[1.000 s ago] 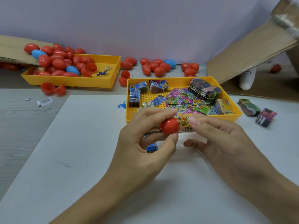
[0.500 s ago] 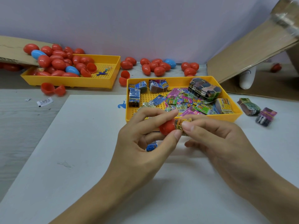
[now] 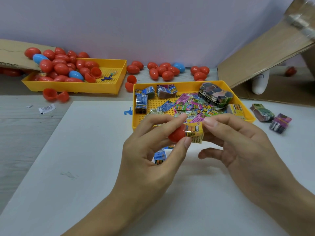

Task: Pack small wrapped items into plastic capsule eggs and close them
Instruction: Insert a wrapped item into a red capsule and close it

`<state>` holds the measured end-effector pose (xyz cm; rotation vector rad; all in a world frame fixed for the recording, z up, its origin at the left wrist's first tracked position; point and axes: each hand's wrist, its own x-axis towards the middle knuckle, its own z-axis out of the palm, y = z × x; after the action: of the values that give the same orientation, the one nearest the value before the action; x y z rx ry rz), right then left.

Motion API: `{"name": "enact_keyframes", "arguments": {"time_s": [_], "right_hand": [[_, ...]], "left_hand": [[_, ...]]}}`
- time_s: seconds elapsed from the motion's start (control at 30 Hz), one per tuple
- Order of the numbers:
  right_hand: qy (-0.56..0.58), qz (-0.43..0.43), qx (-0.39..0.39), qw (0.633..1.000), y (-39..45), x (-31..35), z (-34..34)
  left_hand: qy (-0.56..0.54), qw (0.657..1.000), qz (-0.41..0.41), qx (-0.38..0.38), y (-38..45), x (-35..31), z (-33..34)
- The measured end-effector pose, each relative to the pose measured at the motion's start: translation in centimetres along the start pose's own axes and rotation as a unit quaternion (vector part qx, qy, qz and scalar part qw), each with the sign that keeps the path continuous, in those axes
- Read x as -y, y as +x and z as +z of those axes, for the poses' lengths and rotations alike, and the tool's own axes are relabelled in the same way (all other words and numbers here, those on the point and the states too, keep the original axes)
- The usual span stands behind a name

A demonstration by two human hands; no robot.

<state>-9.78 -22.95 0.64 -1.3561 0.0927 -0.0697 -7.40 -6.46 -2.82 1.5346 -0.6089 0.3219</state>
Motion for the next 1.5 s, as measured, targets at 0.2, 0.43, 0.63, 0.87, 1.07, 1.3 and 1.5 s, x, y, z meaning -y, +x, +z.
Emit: {"name": "enact_keyframes", "arguments": {"time_s": [0.2, 0.43, 0.63, 0.87, 1.07, 1.3, 1.5], "right_hand": [[0.030, 0.025, -0.001, 0.999, 0.3, 0.3, -0.4], [0.047, 0.028, 0.036, 0.998, 0.1, 0.1, 0.0], [0.098, 0.081, 0.072, 0.989, 0.1, 0.4, 0.1], [0.070, 0.112, 0.076, 0.988, 0.3, 0.4, 0.1], [0.061, 0.130, 0.063, 0.988, 0.2, 0.4, 0.0], [0.087, 0.159, 0.055, 0.982, 0.4, 0.3, -0.3], [0.096, 0.177, 0.077, 0.976, 0.5, 0.3, -0.4]], "left_hand": [[0.022, 0.999, 0.026, -0.009, 0.1, -0.1, -0.2], [0.070, 0.996, 0.057, -0.011, 0.0, -0.4, -0.3], [0.092, 0.995, 0.032, -0.011, 0.1, -1.1, -0.4], [0.132, 0.991, 0.019, -0.010, 0.2, -1.4, -0.1], [0.150, 0.987, 0.043, 0.040, 0.1, -1.0, -0.1], [0.182, 0.980, 0.065, 0.050, 0.4, -0.6, -0.2], [0.175, 0.982, 0.067, 0.028, 0.3, -0.6, -0.6]]}}
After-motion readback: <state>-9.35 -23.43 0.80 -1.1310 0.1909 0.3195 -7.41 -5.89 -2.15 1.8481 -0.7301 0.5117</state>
